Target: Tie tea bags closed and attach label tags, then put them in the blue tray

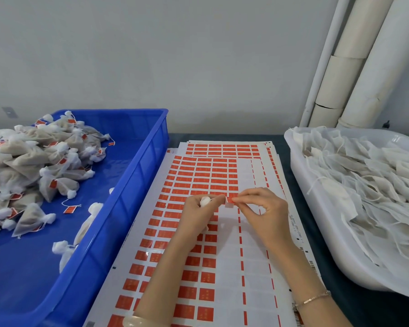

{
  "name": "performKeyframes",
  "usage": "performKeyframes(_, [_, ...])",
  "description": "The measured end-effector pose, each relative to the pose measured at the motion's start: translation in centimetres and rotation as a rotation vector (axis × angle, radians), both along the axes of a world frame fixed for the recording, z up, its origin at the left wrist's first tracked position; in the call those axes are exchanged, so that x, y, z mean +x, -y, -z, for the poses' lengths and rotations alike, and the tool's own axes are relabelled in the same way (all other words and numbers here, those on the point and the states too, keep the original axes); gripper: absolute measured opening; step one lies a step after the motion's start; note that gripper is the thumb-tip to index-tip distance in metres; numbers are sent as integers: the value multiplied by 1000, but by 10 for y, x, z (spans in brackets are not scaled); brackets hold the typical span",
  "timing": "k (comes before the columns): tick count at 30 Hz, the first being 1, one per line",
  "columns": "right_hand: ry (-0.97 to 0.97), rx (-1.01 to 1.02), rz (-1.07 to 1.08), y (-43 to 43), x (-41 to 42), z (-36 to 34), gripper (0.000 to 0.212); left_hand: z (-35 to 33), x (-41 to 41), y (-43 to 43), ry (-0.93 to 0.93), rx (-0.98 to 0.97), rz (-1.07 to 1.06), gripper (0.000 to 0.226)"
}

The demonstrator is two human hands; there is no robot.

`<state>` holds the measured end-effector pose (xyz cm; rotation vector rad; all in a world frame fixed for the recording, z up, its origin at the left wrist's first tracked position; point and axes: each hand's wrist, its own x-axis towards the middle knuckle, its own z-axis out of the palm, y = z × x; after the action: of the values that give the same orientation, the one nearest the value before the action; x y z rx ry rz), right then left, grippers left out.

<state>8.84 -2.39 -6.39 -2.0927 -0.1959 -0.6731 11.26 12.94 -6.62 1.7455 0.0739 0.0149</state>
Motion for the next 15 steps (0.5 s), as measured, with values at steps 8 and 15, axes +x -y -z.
performKeyframes(8, [-40, -24, -13, 0, 0, 1, 19, -1, 1, -1, -44, -9, -5, 27])
performKeyframes(15, [-83, -82, -38, 0, 2, 5, 23, 0, 2, -1, -52, -30, 3, 23])
